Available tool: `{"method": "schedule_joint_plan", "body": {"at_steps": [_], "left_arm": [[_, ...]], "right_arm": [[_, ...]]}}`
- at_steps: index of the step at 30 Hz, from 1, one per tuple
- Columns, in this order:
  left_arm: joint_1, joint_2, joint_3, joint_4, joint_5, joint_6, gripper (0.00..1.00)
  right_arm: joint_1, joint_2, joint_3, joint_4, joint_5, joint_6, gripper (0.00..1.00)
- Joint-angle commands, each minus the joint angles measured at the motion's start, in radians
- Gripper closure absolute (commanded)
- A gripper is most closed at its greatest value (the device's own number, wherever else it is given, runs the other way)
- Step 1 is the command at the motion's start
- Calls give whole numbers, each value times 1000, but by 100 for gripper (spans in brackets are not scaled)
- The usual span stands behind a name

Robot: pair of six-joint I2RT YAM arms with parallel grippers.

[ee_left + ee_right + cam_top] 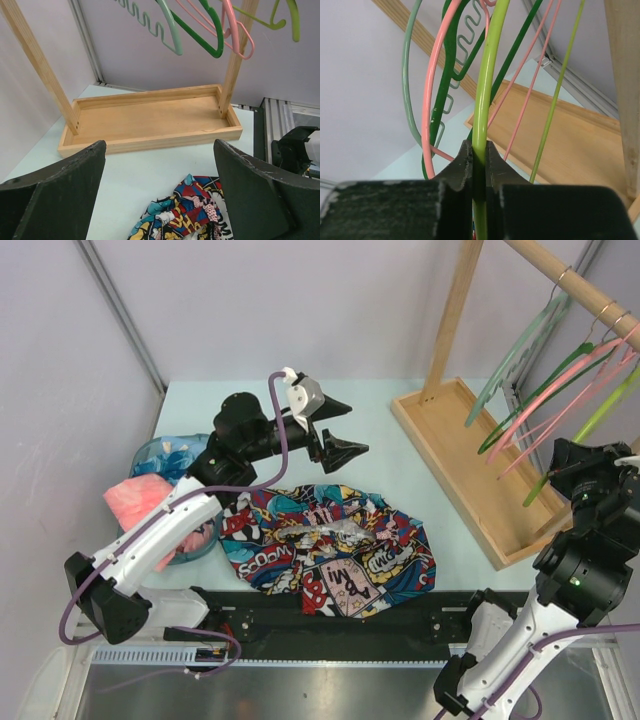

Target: Place the shorts on the hanger

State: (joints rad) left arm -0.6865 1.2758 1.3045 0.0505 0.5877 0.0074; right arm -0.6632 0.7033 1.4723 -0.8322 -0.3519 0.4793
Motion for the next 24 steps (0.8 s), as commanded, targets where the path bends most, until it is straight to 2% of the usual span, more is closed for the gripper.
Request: {"method": "schedule_joint_plan", "body": {"at_steps": [1, 17, 24], "left_arm": [[10, 8, 15, 25, 23, -1, 7], [13, 65, 91, -37, 40, 14, 7], [13, 66, 108, -43, 35, 14, 7]], "right_arm": [[-6, 2, 2, 54, -15, 27, 100], [-7, -80, -13, 205, -102, 41, 100], [-7, -120, -13, 160, -136, 73, 100]]}}
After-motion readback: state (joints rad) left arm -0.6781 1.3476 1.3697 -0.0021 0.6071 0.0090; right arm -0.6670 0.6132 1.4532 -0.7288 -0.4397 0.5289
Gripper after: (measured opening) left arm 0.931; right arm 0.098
